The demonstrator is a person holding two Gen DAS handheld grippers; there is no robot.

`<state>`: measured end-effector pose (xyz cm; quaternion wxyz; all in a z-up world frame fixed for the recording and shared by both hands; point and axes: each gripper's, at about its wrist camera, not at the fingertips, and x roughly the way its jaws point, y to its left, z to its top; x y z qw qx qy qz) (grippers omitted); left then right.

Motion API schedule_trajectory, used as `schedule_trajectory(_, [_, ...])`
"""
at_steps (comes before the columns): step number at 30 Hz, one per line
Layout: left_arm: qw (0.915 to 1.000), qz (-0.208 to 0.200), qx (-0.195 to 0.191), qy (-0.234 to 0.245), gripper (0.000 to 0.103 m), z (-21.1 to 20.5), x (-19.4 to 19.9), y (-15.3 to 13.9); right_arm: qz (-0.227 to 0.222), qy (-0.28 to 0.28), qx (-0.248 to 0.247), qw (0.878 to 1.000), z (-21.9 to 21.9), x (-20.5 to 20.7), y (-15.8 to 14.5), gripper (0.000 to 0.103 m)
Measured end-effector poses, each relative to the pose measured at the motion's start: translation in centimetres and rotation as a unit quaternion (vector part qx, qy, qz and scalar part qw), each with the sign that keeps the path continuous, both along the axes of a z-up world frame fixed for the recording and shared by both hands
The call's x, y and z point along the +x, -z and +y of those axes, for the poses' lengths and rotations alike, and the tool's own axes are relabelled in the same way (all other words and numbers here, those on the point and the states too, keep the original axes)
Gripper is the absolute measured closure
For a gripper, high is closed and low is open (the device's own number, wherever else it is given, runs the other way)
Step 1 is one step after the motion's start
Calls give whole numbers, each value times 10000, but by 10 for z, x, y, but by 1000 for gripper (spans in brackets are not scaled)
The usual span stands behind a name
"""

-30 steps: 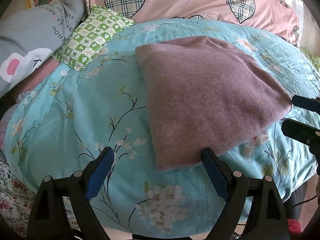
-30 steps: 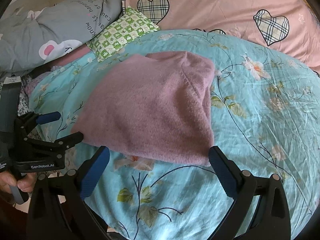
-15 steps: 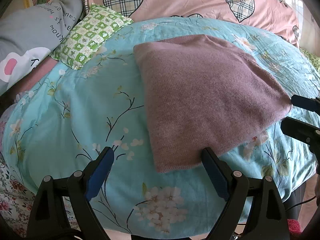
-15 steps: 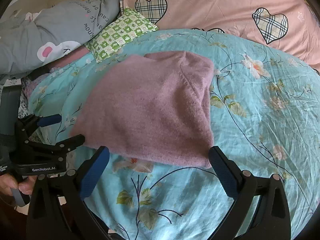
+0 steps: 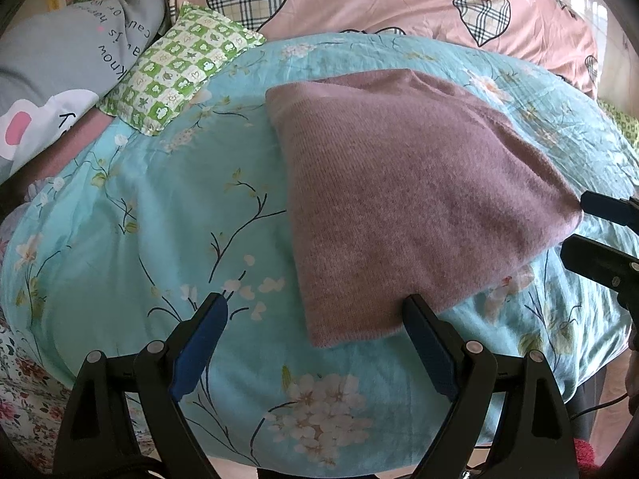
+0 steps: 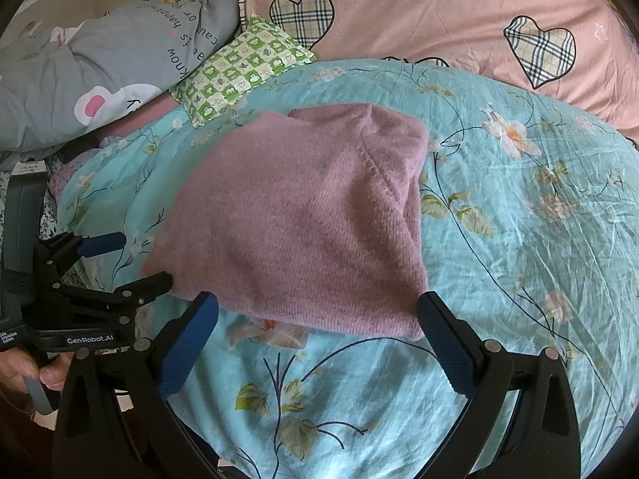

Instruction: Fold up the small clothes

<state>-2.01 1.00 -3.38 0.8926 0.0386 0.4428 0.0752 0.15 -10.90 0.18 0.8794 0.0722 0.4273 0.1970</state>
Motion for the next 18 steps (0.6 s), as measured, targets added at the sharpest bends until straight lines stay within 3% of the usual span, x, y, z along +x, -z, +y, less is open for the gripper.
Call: schedule_trajectory(18, [10000,-52,-65,22,13,4,0,-4,0,1,19,10000,-1,1,-2,3])
